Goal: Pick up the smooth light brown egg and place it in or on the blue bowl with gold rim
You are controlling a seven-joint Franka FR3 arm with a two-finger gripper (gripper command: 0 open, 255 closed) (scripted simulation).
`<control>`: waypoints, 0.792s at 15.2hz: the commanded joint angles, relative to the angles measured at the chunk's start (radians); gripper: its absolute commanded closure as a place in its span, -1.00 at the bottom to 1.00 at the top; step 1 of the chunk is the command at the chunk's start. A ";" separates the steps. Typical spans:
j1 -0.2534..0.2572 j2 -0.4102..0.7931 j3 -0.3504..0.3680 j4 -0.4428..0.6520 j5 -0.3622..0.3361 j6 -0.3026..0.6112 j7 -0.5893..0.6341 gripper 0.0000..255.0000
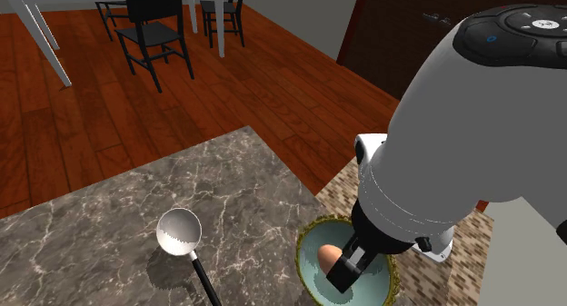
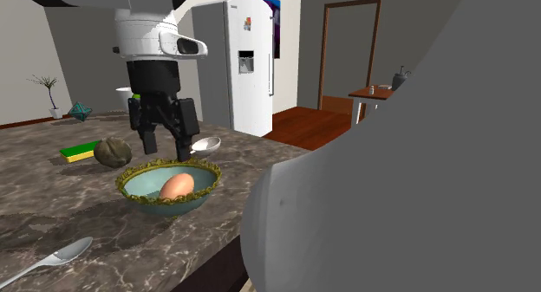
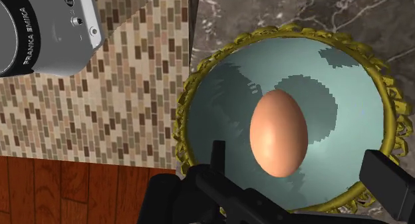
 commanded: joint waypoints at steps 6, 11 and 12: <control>-0.009 -0.011 -0.048 0.112 -0.035 -0.125 0.008 -1.00; -0.009 -0.011 -0.048 0.112 -0.035 -0.125 0.008 -1.00; -0.009 -0.011 -0.048 0.112 -0.035 -0.125 0.008 -1.00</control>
